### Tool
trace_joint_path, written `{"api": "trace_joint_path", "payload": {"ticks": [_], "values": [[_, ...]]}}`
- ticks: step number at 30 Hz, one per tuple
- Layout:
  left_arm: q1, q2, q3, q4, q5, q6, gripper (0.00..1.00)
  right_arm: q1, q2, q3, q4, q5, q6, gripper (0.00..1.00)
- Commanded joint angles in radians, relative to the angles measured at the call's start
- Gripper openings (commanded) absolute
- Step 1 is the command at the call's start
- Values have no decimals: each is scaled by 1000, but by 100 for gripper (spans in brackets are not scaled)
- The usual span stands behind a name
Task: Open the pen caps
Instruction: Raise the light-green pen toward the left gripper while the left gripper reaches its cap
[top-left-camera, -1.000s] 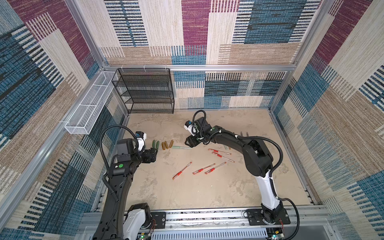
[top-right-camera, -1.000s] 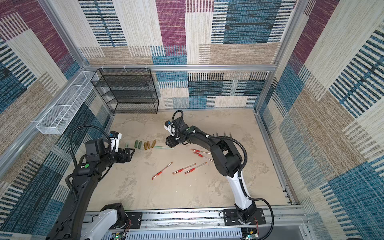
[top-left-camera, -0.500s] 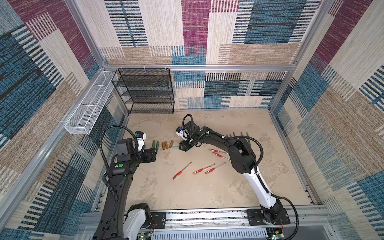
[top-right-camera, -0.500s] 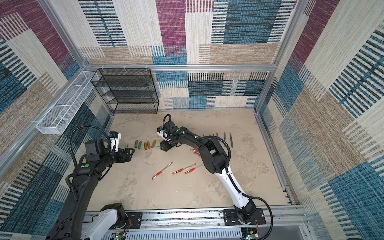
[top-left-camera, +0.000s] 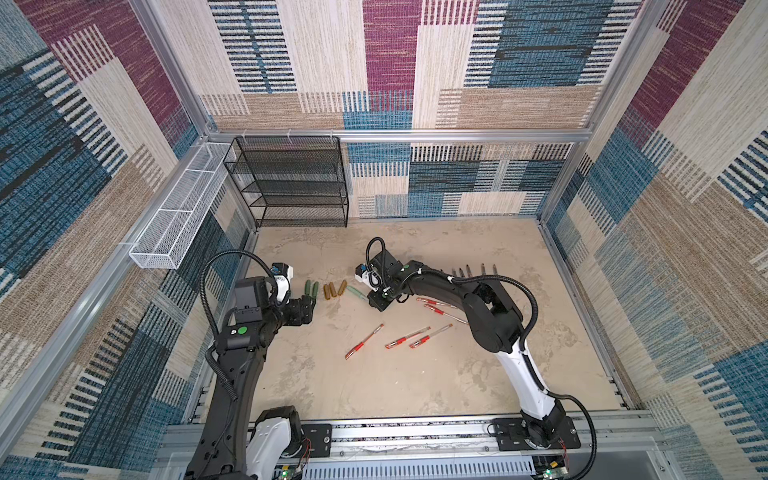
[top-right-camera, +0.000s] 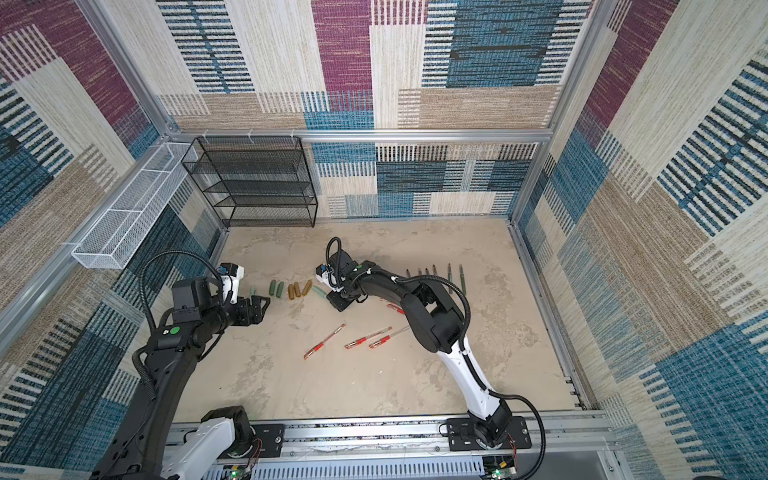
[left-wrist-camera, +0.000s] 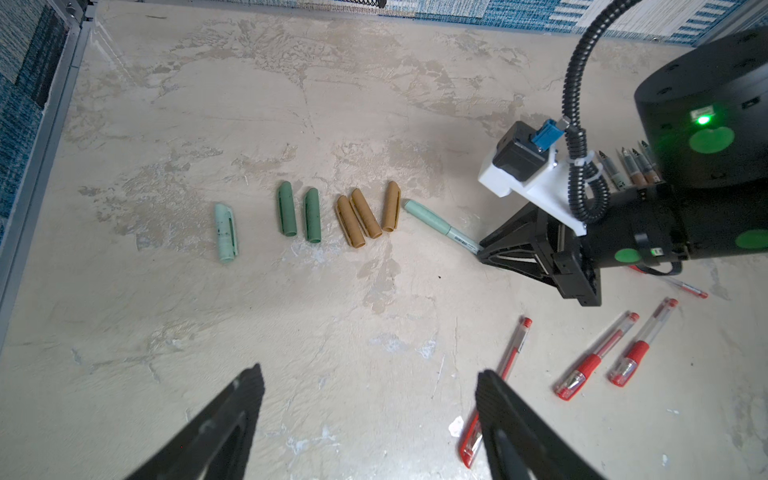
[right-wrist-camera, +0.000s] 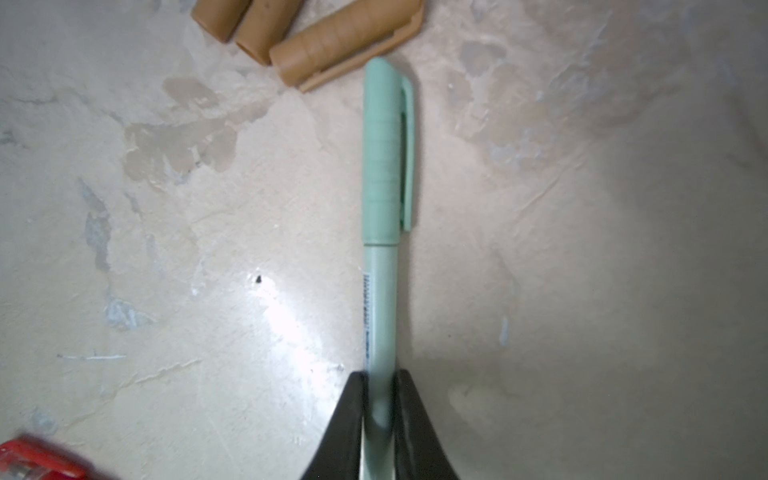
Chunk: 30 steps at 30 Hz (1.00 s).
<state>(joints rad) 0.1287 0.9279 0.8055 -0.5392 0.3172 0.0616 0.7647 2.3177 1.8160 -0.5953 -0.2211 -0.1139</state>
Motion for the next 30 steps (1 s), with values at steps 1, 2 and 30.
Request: {"api": "trace_joint_path", "payload": {"ticks": [1, 2, 30], "values": [[0, 0, 6, 17, -4, -14, 84, 2, -5, -21, -79, 47, 30, 15], [-1, -4, 3, 18, -4, -12, 84, 3, -12, -35, -70, 47, 35, 14], [-10, -12, 12, 6, -1, -20, 84, 3, -50, -116, -59, 109, 88, 16]]}}
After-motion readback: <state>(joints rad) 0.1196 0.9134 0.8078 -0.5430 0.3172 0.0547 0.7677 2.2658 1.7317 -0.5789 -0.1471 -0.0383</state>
